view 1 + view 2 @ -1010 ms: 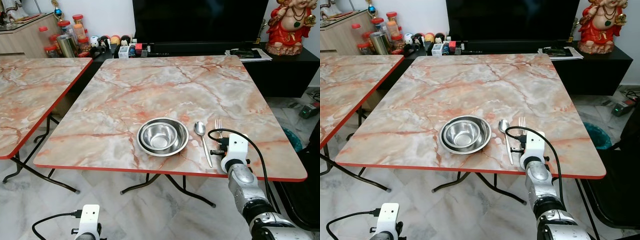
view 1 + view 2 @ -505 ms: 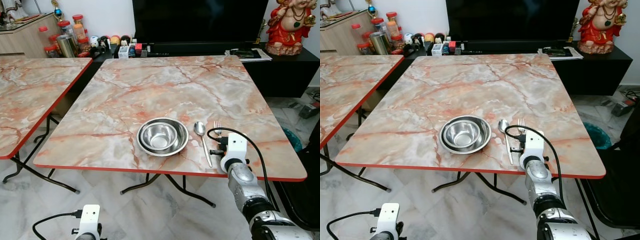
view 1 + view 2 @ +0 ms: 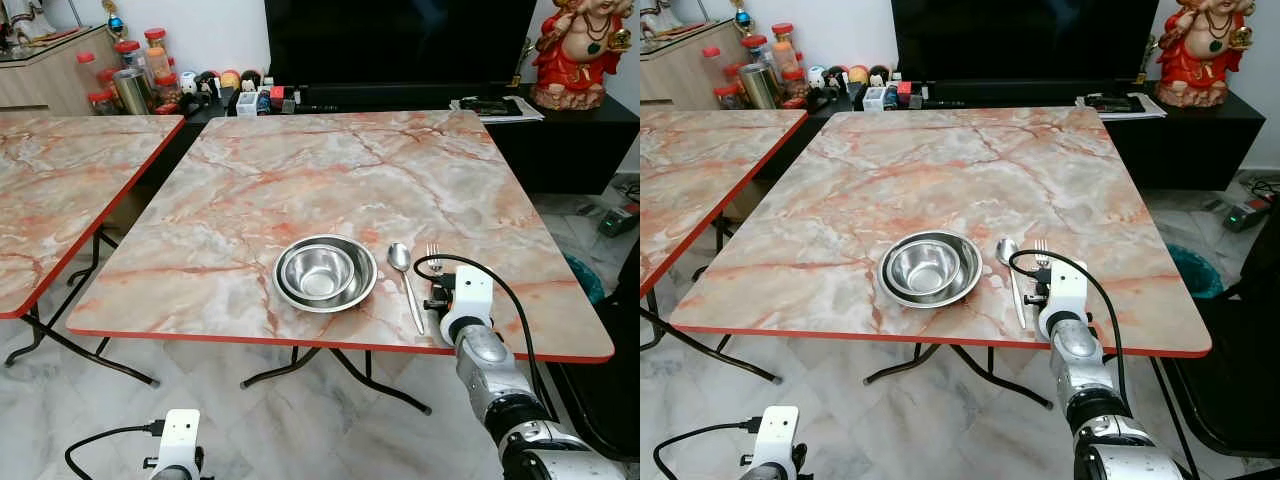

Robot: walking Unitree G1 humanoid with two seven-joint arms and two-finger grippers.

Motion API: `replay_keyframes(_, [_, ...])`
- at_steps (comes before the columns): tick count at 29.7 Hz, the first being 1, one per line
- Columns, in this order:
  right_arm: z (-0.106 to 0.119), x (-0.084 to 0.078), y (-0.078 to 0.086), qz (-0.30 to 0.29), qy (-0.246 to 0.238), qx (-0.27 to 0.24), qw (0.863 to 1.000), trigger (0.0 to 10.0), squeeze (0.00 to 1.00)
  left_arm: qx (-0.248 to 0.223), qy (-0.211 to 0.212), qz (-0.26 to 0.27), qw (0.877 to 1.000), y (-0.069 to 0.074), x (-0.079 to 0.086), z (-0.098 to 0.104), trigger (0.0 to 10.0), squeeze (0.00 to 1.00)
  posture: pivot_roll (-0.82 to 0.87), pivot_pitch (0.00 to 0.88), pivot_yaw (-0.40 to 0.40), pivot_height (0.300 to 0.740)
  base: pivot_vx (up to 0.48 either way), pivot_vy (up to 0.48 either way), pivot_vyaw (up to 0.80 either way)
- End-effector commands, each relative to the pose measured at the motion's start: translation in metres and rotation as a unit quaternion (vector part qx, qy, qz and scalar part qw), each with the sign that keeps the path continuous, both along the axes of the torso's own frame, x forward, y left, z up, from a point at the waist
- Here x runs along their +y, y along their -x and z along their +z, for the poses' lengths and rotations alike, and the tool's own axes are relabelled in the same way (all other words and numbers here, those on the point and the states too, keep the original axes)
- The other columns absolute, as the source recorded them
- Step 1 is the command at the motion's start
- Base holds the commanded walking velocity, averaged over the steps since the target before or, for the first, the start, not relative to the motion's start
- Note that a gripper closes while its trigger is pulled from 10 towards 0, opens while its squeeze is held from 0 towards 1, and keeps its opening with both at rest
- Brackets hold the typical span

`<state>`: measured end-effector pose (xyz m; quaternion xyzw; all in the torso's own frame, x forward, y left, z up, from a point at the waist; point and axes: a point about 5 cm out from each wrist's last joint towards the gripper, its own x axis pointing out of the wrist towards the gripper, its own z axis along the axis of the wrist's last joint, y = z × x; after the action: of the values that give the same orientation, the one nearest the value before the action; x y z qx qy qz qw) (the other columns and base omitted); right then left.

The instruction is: Setting the table

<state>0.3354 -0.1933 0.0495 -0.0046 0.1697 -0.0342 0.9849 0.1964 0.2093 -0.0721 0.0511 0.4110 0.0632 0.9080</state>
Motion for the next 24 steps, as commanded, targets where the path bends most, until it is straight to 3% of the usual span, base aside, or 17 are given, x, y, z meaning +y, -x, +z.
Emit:
replay_keyframes(1, [-0.004, 0.002, 0.001, -0.003, -0.011, 0.012, 1.0, 10.0, 0.0, 0.008, -0.004, 0.002, 1.0, 0.001, 0.005, 0.0, 10.0, 0.0, -0.01, 0.0, 0.053, 0.74, 0.0, 0.0, 0.0])
replay_keyframes(2, [-0.003, 0.002, 0.001, -0.002, -0.016, 0.008, 1.0, 10.0, 0.16, 0.008, -0.004, 0.002, 1.0, 0.001, 0.005, 0.0, 10.0, 0.0, -0.01, 0.0, 0.053, 0.74, 0.0, 0.0, 0.0])
replay_keyframes(3, [-0.002, 0.002, 0.001, -0.002, -0.017, 0.005, 1.0, 10.0, 1.0, 0.008, -0.004, 0.002, 1.0, 0.001, 0.005, 0.0, 10.0, 0.0, -0.01, 0.0, 0.053, 0.74, 0.0, 0.0, 0.0])
replay_keyframes(24, [0.011, 0.003, -0.006, -0.006, -0.002, -0.027, 1.0, 10.0, 1.0, 0.007, -0.002, 0.001, 1.0, 0.0, 0.004, 0.0, 10.0, 0.0, -0.01, 0.0, 0.056, 0.74, 0.0, 0.0, 0.0])
